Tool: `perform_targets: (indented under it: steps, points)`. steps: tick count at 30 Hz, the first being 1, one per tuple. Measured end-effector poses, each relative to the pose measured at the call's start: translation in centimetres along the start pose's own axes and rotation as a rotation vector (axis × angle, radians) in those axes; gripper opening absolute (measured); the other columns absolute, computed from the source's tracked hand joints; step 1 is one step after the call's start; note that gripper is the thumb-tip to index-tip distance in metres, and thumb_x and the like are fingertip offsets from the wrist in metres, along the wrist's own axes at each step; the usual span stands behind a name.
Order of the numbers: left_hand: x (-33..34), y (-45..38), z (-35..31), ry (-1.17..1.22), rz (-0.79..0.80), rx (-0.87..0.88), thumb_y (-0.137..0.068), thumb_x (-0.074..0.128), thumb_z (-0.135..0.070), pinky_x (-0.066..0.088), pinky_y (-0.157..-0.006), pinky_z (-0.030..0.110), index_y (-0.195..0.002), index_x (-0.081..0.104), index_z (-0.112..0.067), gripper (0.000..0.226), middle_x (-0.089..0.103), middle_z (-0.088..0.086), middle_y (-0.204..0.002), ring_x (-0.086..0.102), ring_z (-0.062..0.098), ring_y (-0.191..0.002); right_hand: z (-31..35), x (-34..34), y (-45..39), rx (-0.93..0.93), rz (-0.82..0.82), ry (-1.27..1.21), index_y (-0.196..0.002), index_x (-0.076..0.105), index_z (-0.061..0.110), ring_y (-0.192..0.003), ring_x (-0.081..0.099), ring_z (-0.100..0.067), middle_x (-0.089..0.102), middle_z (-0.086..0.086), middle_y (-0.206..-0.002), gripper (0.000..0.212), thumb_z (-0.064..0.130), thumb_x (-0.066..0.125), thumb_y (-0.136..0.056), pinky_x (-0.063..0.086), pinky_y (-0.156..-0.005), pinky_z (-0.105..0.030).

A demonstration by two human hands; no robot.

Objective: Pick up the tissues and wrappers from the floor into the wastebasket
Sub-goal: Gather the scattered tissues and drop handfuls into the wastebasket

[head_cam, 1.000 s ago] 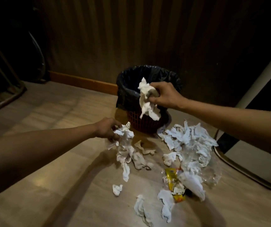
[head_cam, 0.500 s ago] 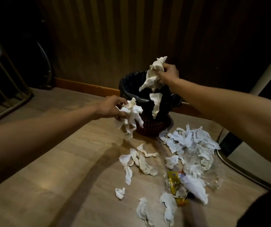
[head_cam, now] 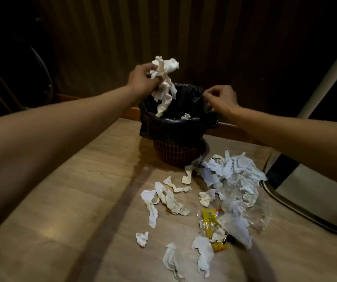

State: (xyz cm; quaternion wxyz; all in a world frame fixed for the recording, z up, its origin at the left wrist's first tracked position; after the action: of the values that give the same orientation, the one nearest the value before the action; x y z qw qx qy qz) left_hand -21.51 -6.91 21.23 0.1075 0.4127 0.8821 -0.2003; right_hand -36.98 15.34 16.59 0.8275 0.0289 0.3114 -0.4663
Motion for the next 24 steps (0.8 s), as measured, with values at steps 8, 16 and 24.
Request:
perform_targets:
  steps: [8, 16, 24]
  points:
    - [6.7, -3.3, 1.9, -0.132, 0.073, -0.225, -0.088, 0.064, 0.000, 0.061, -0.084, 0.037, -0.140, 0.053, -0.022, 0.058, 0.045, 0.016, -0.146, 0.061, 0.034, -0.115, -1.4, -0.1, 5.4, -0.364, 0.143, 0.363, -0.101, 0.073, 0.019, -0.076, 0.066, -0.003, 0.071, 0.006, -0.086, 0.018, 0.030, 0.061, -0.092, 0.058, -0.070, -0.027]
    - [4.9, -0.1, 2.3, -0.404, 0.173, 0.042, -0.090, 0.064, -0.005, 0.063, -0.080, 0.040, -0.129, 0.062, -0.017, 0.040, 0.065, 0.011, -0.123, 0.069, 0.024, -0.101, -4.7, 1.4, 7.3, -0.387, 0.423, 0.481, -0.102, 0.072, 0.020, -0.078, 0.068, -0.002, 0.072, 0.008, -0.090, 0.017, 0.030, 0.062, -0.092, 0.059, -0.068, -0.026]
    - [1.7, 7.3, 5.3, -0.721, 0.254, 0.158, -0.088, 0.065, -0.020, 0.059, -0.075, 0.035, -0.098, 0.074, -0.015, 0.014, 0.075, 0.006, -0.094, 0.072, 0.019, -0.083, -9.9, 6.9, 8.4, -0.311, 0.808, 0.705, -0.114, 0.066, 0.015, -0.083, 0.064, -0.013, 0.067, 0.003, -0.095, 0.028, 0.027, 0.067, -0.089, 0.049, -0.066, -0.022]
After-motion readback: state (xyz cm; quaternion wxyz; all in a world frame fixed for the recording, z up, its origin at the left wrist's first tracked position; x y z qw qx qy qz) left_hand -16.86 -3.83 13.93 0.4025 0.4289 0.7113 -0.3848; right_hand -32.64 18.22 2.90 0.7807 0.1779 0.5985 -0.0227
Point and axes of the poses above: each hand's wrist, its own y-axis away from the middle knuckle, its own x-axis out of the palm, z = x × y, the point moved 2 cm from there along -y, towards the middle knuckle
